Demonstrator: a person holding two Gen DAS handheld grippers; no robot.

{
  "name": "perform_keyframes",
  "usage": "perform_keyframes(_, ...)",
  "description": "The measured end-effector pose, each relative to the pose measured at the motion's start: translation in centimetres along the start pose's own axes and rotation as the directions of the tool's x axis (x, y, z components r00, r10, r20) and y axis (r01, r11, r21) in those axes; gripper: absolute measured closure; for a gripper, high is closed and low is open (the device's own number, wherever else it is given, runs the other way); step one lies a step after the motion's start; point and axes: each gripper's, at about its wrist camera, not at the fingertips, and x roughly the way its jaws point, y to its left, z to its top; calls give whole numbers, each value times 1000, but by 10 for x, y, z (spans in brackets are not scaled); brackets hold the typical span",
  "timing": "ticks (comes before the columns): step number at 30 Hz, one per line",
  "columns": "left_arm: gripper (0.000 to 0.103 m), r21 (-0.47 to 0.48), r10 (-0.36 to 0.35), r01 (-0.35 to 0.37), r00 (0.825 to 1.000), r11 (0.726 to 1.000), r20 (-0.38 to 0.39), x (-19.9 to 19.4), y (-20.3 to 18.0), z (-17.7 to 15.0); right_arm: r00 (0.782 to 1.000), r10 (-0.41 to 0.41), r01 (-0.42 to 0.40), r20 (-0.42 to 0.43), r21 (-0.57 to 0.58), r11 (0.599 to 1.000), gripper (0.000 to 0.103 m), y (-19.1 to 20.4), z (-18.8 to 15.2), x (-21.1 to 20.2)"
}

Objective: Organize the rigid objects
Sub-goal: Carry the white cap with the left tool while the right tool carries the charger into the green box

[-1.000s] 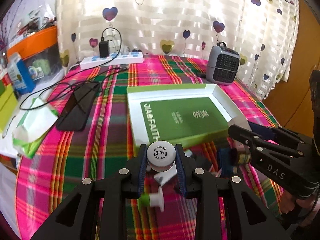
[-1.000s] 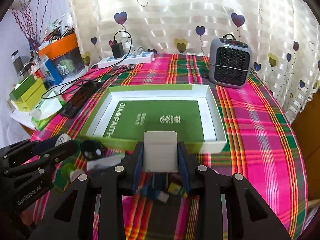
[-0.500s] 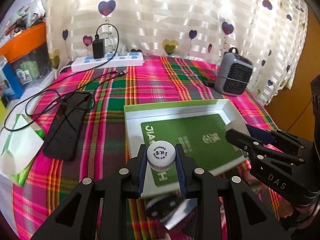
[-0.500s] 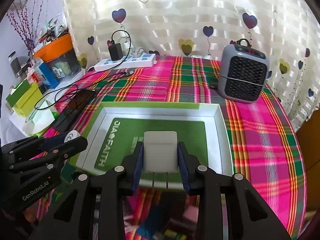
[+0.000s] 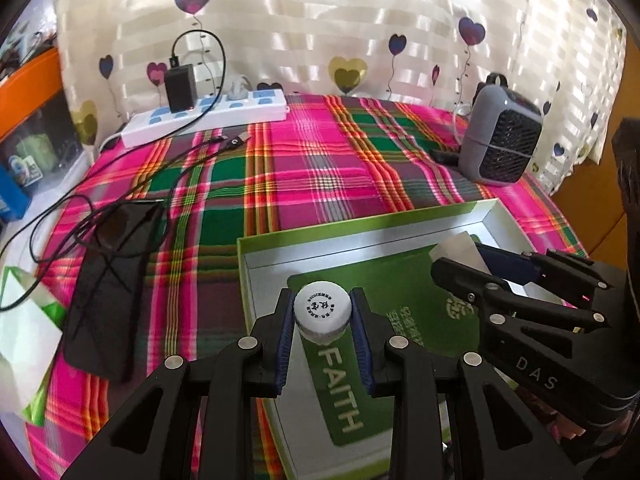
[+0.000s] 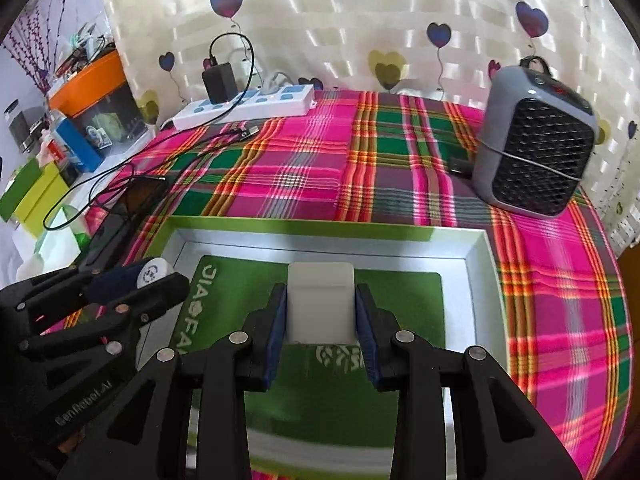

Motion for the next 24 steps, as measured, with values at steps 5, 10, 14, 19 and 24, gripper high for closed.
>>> perform_keyframes(5,77,-3,-5,5,1000,1000,-23,12,2,3,1000,3,-3,-26,-5,1000,68,-1,2,15)
perform_keyframes(10,77,3,3,-3,1000,1000,-27,16,2,3,999,0,-1,-42,-12,1000,68,0,3,23)
perform_keyframes(14,77,15,2,-2,999,1000,-35,18,-1,4,999,-1,0,-54,-9,1000,68,0,3,27)
perform_keyframes(19,77,19,4,-3,999,1000,-40,20,-2,5,998,-5,4,-60,-12,1000,68,0,4,29)
perform_keyframes(24,76,31,10,-9,999,999,-46,22,-5,5,998,-13,12,-63,-17,1000,68,1,5,31)
